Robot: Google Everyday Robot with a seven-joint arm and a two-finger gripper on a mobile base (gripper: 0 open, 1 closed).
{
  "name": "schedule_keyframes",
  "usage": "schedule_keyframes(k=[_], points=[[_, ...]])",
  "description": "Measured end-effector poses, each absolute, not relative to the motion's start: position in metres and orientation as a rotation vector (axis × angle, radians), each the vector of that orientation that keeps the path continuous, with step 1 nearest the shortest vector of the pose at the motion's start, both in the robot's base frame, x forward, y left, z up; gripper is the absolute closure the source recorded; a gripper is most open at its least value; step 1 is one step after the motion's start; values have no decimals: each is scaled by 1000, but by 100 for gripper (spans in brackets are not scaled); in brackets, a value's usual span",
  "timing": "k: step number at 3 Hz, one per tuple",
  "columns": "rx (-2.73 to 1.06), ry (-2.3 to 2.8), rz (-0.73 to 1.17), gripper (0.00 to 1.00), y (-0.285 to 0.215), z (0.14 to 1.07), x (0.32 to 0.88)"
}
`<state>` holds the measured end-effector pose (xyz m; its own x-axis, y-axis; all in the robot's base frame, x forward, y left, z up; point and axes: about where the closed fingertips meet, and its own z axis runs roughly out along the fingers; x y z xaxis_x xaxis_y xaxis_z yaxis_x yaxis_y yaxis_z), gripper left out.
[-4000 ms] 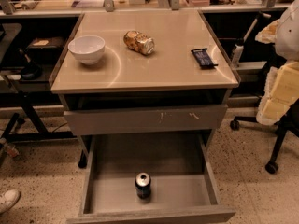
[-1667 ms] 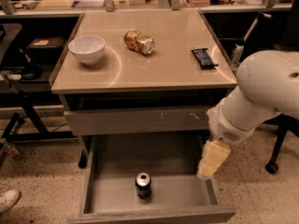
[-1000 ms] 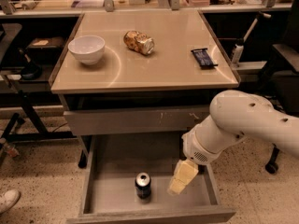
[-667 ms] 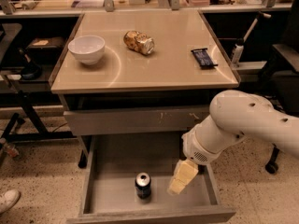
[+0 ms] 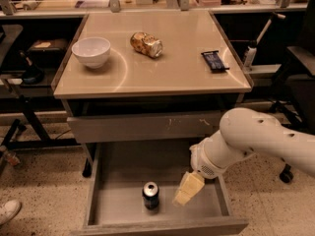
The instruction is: Pick pepsi can from middle drawer and place on counter
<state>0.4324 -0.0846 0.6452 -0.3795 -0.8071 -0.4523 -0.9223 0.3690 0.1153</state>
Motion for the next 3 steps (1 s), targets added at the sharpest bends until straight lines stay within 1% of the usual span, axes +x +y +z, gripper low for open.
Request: schedule_keyframes(k=[1,2,3], points=[[-1470,2297,563,0,-83,627,440],[-1421,2298,673,0,-78,601,439],[-1421,2301,684,0,-77,597,438]])
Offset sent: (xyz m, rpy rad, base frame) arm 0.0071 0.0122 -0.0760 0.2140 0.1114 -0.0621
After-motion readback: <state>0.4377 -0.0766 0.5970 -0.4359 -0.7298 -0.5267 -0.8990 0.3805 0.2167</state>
